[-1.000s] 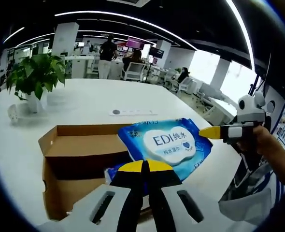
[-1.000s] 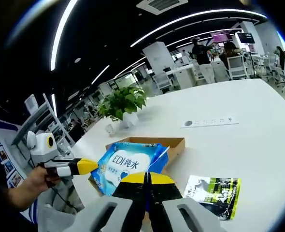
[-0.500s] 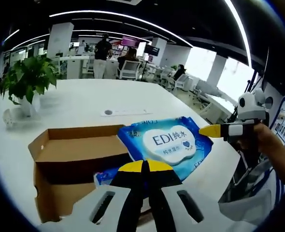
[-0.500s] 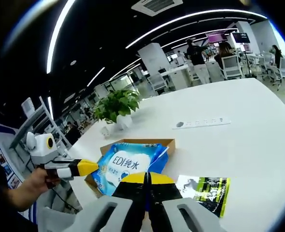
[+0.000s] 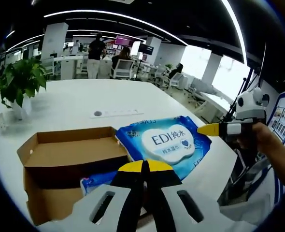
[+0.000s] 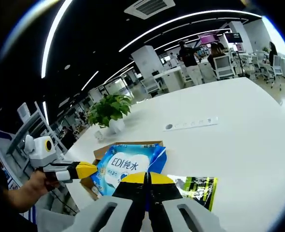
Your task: Operate the shoe box by opening the lid, removing the specified soft item, and placing it in the target area until the item is outside and the box remains undamaged.
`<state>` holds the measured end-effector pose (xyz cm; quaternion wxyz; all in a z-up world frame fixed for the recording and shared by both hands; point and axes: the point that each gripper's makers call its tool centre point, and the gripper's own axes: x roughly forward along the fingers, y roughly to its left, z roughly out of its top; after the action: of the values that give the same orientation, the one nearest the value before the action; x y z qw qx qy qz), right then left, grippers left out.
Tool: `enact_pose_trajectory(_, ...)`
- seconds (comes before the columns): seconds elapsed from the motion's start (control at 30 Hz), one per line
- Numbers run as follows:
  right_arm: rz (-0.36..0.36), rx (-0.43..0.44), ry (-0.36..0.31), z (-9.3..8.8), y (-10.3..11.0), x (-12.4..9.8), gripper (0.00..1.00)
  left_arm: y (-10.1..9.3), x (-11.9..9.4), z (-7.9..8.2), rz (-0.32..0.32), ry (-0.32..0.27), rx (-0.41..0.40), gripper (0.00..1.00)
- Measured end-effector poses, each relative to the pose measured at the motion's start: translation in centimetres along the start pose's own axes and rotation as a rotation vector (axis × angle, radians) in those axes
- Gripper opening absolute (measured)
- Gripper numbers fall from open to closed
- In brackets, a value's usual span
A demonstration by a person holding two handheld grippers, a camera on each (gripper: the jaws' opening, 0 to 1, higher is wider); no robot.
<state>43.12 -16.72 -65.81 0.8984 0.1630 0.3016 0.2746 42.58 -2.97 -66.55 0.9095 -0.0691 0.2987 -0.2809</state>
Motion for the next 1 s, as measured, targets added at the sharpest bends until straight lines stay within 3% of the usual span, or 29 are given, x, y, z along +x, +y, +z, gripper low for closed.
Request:
enact_pose_trajectory(0.43, -0.019, 0.036, 0.009, 0.1, -2.4, 0.0, 0.00, -0.9, 2.1, -0.1, -0.013, 0.015, -0.019, 0.00)
enact_pose_trajectory(1.0, -0.076, 0.053, 0.057, -1.5, -6.7, 0.2, 0.00, -2.4, 5.9, -2.2, -0.037, 0.088, -0.014, 0.00)
